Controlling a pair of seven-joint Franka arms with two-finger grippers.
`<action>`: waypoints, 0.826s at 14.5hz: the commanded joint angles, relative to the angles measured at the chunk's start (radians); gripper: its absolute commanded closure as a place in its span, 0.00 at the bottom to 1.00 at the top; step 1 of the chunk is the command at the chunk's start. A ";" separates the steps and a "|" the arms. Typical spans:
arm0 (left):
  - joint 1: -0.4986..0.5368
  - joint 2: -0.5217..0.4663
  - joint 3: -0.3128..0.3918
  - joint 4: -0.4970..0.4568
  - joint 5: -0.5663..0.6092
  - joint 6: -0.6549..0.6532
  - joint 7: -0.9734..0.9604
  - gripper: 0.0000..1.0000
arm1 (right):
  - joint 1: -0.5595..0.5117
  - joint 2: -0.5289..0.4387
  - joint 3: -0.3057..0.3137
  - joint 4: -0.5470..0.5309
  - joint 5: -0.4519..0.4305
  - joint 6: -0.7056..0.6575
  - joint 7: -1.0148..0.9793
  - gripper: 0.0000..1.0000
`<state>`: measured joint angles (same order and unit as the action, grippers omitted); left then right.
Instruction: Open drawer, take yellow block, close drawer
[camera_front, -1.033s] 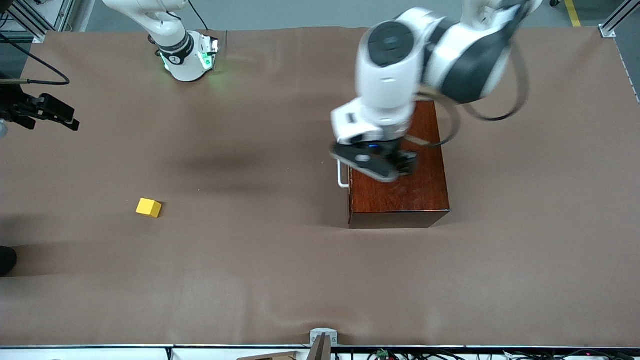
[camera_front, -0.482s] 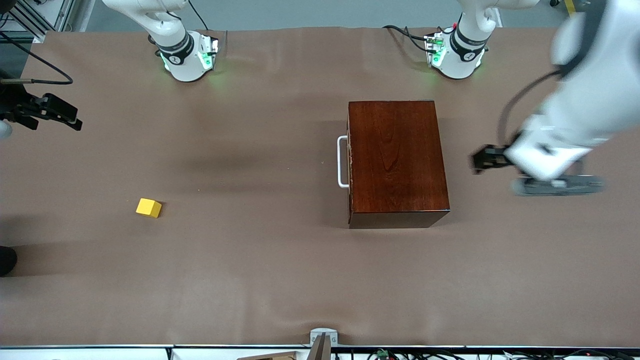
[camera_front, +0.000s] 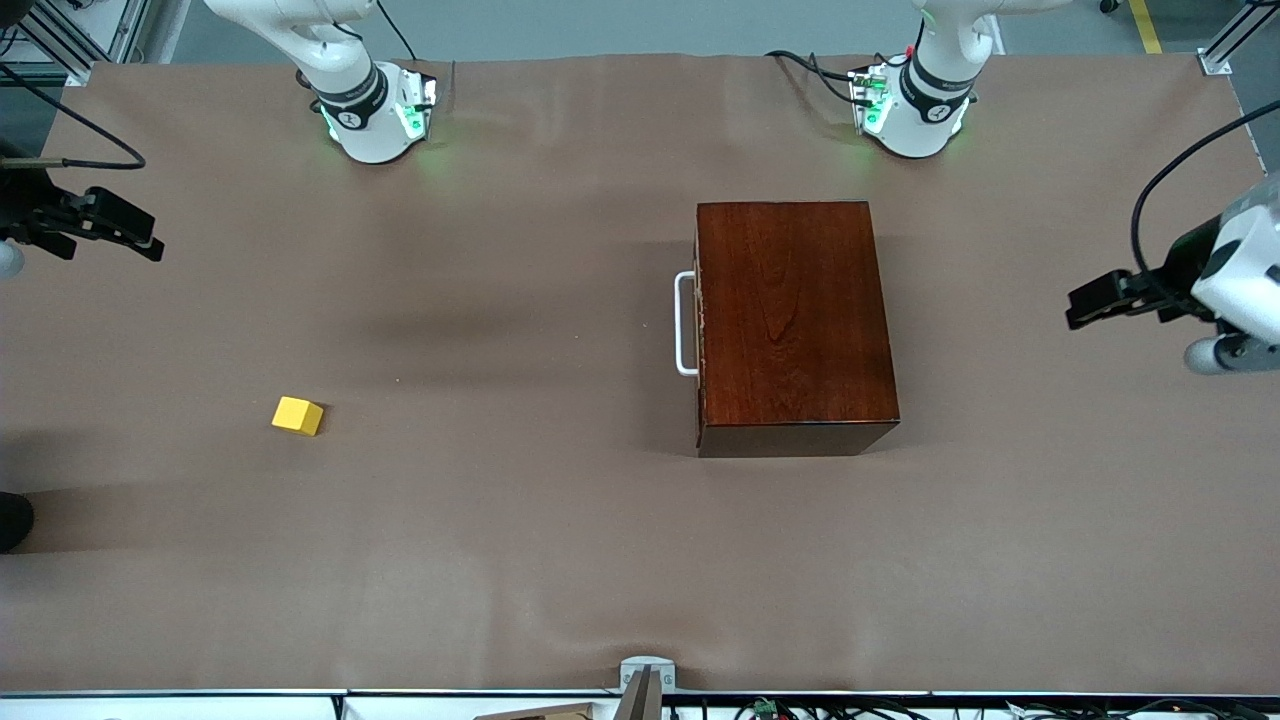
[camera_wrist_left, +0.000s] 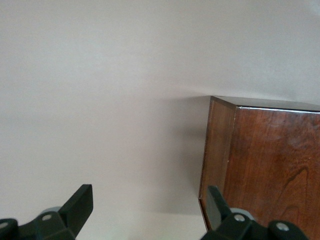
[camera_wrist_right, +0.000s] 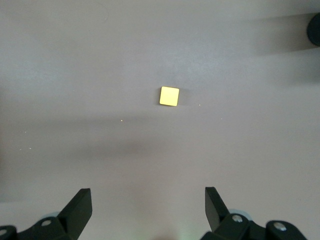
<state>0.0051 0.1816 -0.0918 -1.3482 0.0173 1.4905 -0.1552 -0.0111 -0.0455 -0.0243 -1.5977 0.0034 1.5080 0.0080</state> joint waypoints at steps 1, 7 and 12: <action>0.001 -0.164 0.026 -0.230 -0.020 0.123 0.051 0.00 | 0.005 0.006 0.003 0.019 -0.016 -0.026 -0.003 0.00; 0.006 -0.172 0.024 -0.236 -0.020 0.125 0.090 0.00 | 0.003 0.006 0.001 0.019 -0.016 -0.029 -0.006 0.00; 0.003 -0.172 0.021 -0.236 -0.020 0.123 0.068 0.00 | 0.005 0.007 0.003 0.019 -0.016 -0.029 -0.003 0.00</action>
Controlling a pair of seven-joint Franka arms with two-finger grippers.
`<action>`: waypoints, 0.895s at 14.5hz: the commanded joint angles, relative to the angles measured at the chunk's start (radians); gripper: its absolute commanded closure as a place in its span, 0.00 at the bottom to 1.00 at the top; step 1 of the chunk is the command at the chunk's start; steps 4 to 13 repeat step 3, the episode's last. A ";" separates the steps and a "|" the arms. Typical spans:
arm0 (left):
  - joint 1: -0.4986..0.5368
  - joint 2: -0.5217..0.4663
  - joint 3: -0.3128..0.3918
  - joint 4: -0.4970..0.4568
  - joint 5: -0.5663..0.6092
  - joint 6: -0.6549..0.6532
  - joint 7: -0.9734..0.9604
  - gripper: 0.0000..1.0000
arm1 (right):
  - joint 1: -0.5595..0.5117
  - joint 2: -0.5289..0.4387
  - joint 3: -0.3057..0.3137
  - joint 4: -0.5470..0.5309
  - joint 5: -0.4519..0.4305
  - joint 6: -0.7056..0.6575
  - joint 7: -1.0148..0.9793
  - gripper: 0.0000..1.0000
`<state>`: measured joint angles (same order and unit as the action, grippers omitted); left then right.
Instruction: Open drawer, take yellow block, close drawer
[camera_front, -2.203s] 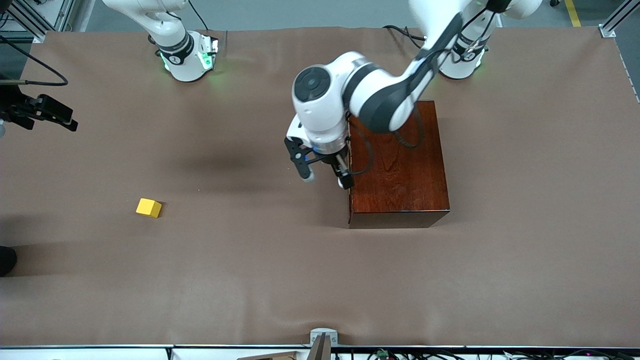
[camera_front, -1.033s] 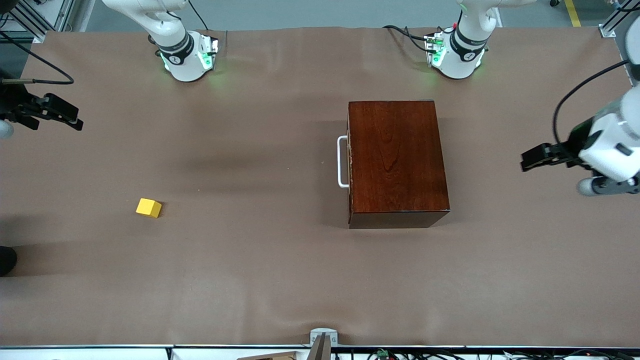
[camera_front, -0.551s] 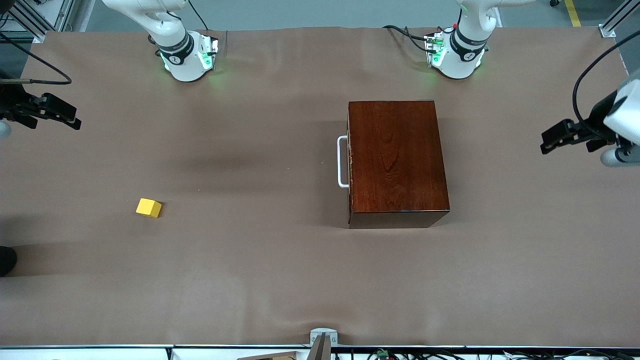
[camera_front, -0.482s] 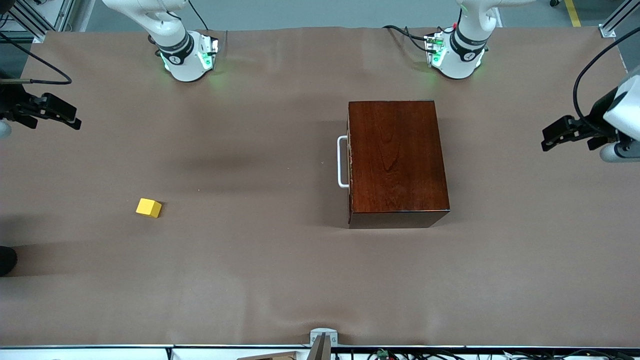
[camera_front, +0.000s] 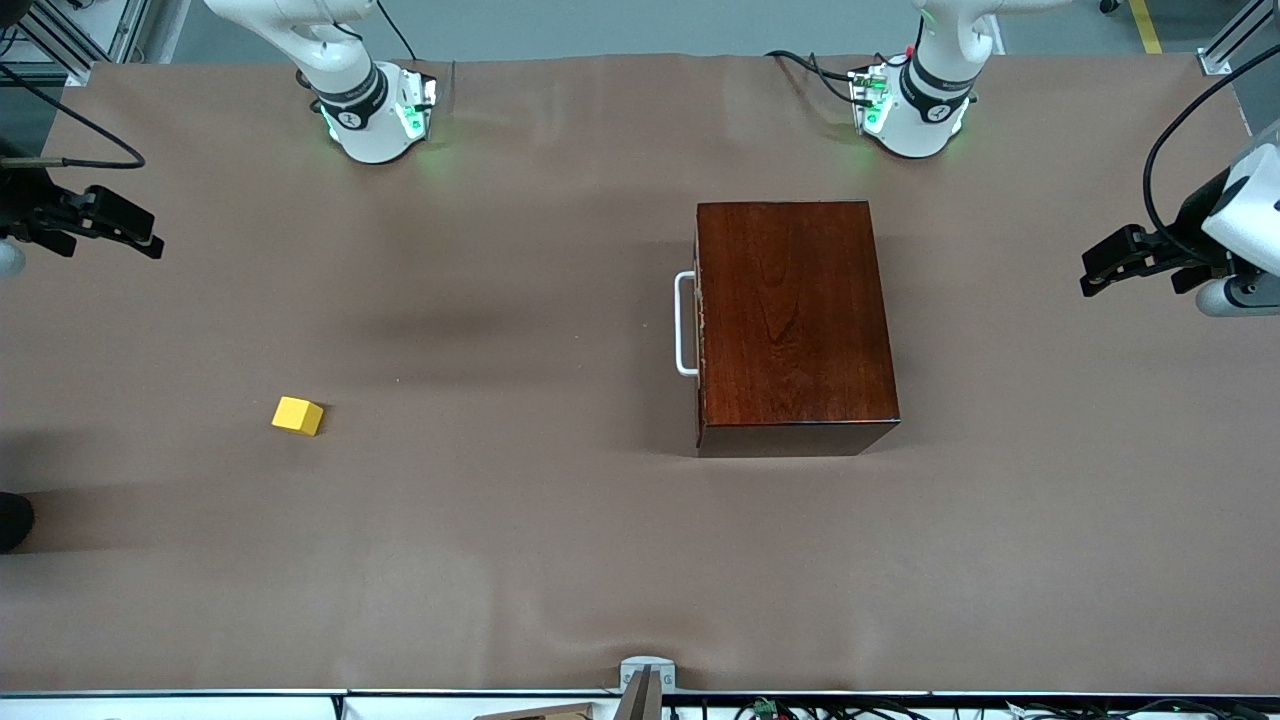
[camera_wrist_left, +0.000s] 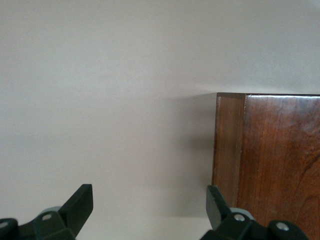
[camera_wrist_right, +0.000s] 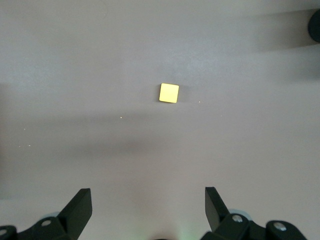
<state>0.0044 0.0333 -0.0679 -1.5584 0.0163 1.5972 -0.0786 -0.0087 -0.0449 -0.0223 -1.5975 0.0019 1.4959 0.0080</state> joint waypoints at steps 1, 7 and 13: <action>0.002 -0.024 -0.003 -0.026 -0.018 0.017 -0.009 0.00 | 0.001 0.007 0.001 0.019 -0.014 -0.017 -0.003 0.00; 0.002 -0.020 -0.003 -0.025 -0.019 0.017 -0.007 0.00 | -0.008 0.007 -0.002 0.019 -0.017 -0.019 -0.006 0.00; 0.002 -0.020 -0.003 -0.025 -0.019 0.017 -0.007 0.00 | -0.008 0.007 -0.002 0.019 -0.017 -0.019 -0.006 0.00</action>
